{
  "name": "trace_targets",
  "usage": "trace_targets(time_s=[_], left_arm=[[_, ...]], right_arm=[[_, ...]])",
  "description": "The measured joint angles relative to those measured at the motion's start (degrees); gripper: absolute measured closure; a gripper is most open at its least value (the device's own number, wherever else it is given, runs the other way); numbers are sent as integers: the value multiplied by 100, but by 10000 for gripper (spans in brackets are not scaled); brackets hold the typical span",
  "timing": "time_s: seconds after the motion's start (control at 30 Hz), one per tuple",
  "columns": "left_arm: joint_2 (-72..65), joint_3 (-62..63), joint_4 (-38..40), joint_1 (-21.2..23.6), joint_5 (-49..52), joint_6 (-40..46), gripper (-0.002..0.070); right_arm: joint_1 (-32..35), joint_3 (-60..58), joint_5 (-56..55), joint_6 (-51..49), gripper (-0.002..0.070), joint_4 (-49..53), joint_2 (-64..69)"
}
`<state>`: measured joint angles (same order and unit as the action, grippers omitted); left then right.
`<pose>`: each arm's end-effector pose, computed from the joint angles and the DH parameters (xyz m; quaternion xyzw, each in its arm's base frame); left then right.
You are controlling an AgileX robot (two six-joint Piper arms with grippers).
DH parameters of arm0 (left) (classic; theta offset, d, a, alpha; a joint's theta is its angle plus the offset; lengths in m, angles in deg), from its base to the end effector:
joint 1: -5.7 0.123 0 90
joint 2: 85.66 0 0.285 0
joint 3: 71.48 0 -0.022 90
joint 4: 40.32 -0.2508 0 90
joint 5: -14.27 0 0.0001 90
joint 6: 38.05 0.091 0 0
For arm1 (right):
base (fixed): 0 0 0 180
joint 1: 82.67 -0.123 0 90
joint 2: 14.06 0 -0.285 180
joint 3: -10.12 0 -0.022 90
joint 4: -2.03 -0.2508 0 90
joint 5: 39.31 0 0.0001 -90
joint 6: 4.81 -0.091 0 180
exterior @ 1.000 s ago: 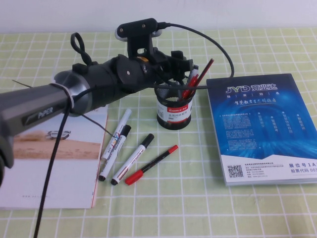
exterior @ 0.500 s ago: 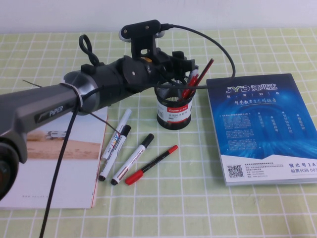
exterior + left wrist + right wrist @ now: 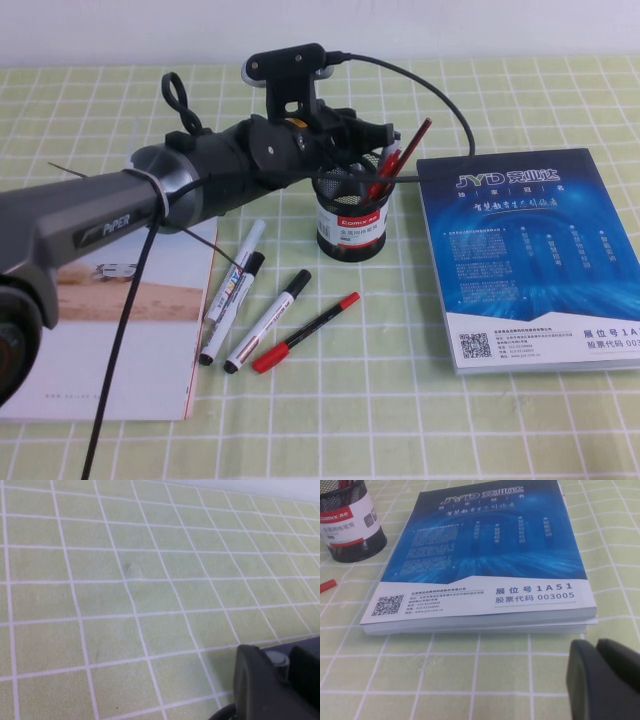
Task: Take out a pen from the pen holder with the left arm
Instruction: Pick up the pen from the pen holder
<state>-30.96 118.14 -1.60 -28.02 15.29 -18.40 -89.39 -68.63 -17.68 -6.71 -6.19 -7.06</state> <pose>0.4000 -0.2683 0.2261 0.1113 0.8429 -0.2382 0.4694 0.0515 0.0109 0.1713 0.0042 0.8046 0.1050 0.5844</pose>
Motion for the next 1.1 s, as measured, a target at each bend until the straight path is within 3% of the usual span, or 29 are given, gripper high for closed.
trace_targets(time_s=[0.2,1.1], left_arm=[[-18,27,0,0,-13,9,624],[537,27,-108,0,186,225,625]], right_arm=[[0,0,0,0,691,0,0],[0,0,0,0,691,0,0]])
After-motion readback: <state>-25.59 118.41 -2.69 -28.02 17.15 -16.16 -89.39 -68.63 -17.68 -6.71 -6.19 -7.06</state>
